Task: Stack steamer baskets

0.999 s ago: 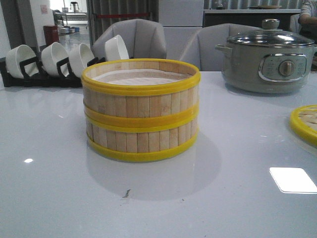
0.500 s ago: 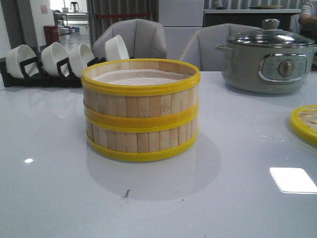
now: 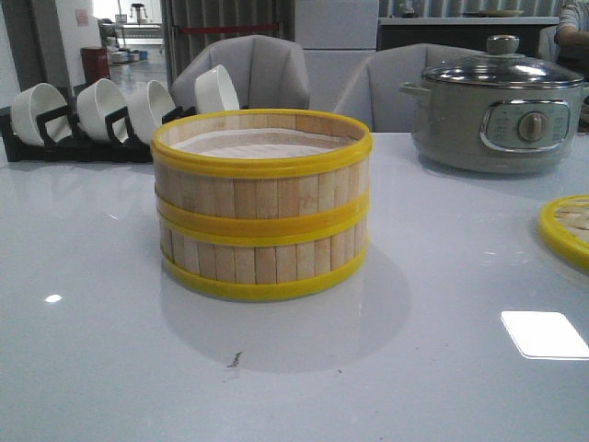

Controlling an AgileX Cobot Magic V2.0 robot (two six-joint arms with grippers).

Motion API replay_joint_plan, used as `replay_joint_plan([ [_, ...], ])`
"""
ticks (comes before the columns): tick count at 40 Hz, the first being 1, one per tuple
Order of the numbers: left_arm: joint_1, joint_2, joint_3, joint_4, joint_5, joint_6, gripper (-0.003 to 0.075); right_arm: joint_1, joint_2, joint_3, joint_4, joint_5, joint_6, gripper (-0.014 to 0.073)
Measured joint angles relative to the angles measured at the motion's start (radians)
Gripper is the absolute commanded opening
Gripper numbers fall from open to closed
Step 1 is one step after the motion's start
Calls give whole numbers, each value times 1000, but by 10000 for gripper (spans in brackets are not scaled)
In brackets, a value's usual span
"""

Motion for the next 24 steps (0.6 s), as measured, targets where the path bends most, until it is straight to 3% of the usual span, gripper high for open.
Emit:
replay_joint_plan([
  [7, 0, 0, 13, -2, -13, -2, 88, 0, 0, 0, 0, 27, 0, 439],
  [10, 0, -1, 13, -2, -17, -2, 88, 0, 0, 0, 0, 35, 0, 388],
  [12, 0, -2, 13, -2, -17, -2, 88, 0, 0, 0, 0, 37, 0, 288],
  [16, 0, -2, 13, 4, -19, -2, 88, 0, 0, -2, 0, 60, 0, 6],
  [18, 0, -2, 13, 6, -19, -2, 88, 0, 0, -2, 0, 75, 0, 66],
  [24, 0, -2, 13, 9, -21, -2, 88, 0, 0, -2, 2, 105, 0, 67],
])
